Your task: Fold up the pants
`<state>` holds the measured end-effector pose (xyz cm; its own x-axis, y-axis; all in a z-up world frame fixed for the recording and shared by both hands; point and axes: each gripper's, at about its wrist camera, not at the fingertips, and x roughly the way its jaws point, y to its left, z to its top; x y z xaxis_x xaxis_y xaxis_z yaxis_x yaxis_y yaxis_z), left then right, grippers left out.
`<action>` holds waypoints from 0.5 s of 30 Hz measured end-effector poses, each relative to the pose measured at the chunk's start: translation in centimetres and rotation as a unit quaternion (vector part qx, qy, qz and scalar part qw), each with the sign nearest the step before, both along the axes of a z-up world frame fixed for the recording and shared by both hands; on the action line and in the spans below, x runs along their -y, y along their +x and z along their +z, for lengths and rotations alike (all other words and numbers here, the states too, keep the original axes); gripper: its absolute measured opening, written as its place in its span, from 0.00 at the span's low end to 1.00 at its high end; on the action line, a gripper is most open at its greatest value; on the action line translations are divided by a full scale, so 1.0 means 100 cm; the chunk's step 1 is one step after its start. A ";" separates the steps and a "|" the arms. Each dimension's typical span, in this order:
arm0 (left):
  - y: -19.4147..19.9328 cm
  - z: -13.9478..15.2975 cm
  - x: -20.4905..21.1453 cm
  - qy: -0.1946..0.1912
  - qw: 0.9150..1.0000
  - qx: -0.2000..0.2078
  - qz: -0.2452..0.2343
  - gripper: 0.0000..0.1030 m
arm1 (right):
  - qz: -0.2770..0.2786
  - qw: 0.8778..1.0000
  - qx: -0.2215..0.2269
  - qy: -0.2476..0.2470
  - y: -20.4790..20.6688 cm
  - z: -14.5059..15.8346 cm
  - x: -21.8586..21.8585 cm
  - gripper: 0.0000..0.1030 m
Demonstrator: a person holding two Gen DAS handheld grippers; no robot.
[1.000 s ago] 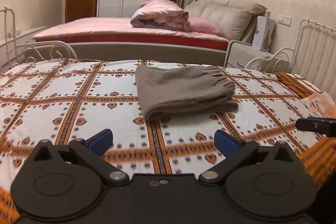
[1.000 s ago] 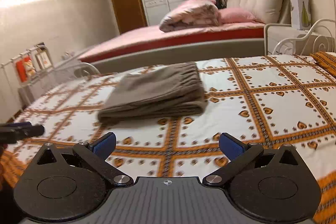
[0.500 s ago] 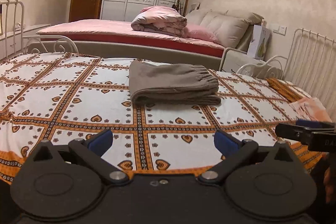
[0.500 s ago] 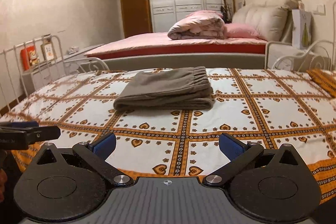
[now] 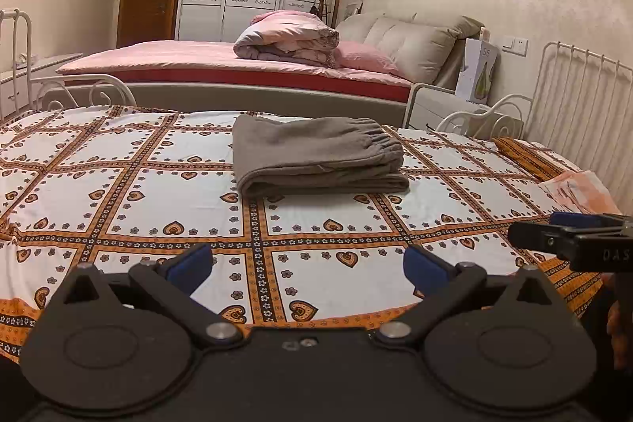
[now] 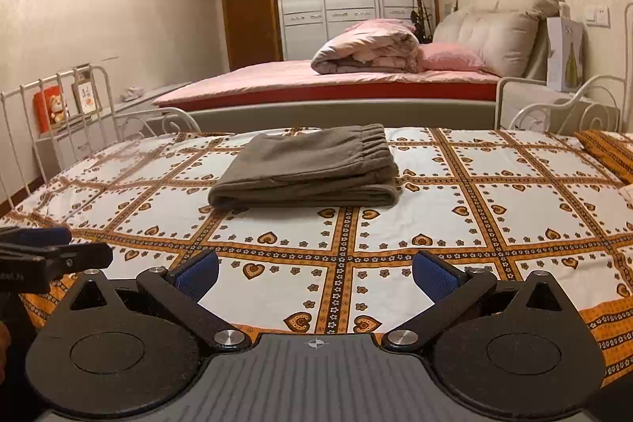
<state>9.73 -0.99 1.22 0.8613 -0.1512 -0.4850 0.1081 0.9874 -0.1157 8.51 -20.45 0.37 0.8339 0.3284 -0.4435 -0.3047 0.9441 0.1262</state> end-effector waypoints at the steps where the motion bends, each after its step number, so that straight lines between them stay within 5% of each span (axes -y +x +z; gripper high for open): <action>1: 0.000 0.000 0.000 0.000 1.000 0.000 -0.001 0.94 | -0.001 1.000 -0.002 0.003 0.001 0.000 0.001 1.00; 15: 0.001 -0.001 0.004 0.003 1.000 0.000 -0.008 0.94 | 0.000 1.000 -0.003 0.000 0.001 -0.001 0.000 1.00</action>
